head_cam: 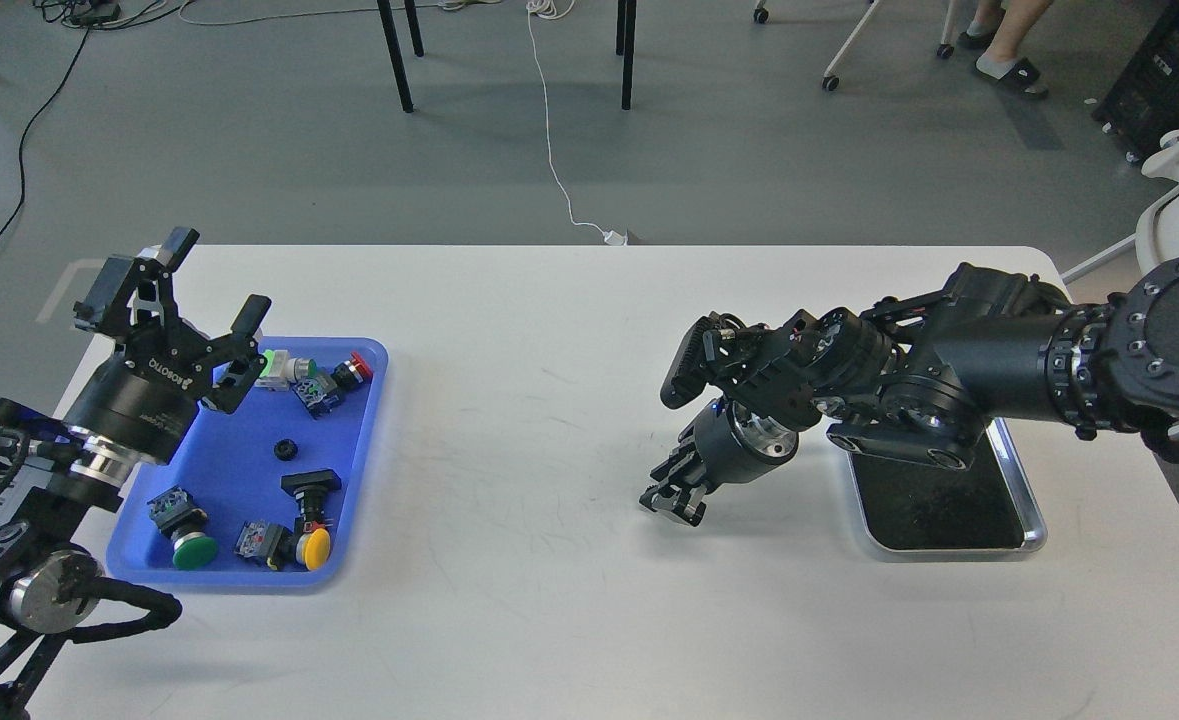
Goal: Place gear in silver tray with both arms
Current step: 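Carry the gear with the right gripper into the silver tray and release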
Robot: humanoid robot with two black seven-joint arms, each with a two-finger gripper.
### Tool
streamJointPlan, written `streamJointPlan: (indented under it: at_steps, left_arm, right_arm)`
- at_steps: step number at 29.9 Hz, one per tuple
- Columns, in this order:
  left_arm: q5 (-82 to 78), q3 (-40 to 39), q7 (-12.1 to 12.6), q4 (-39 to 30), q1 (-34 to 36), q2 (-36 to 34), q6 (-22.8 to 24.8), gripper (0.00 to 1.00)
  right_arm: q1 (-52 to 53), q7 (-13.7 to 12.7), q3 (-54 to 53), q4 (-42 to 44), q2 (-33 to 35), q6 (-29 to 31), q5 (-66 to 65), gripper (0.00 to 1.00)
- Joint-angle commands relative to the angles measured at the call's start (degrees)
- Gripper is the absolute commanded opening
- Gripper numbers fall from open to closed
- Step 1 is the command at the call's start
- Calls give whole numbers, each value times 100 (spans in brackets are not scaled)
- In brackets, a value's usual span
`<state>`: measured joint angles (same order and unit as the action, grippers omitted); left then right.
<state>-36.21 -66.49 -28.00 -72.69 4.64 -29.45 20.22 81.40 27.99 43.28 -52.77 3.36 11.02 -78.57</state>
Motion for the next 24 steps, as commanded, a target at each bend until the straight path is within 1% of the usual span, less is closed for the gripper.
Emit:
streamJointPlan:
  at_steps: [1, 7, 9, 13, 16, 24]
  left_arm:
    - [0, -4, 0, 0, -7, 9, 0, 98]
    - [0, -4, 0, 0, 2, 9, 0, 98]
    - [0, -22, 0, 0, 2, 1, 9, 98]
    - [0, -22, 0, -9, 2, 1, 17, 98]
    - [0, -13, 0, -9, 2, 9, 26, 98]
    - [-8, 4, 0, -96, 2, 80, 17, 98]
  right_arm:
    - [-1, 1, -4, 21, 7, 6, 8, 20]
    - [51, 1, -118, 30, 60, -20, 69, 19]
    - [191, 1, -241, 3, 199, -20, 87, 19]
    - [569, 1, -329, -215, 796, -12, 87, 19]
    - [798, 1, -329, -488, 1385, -3, 78, 19]
    - [790, 1, -250, -595, 2836, 15, -202, 20]
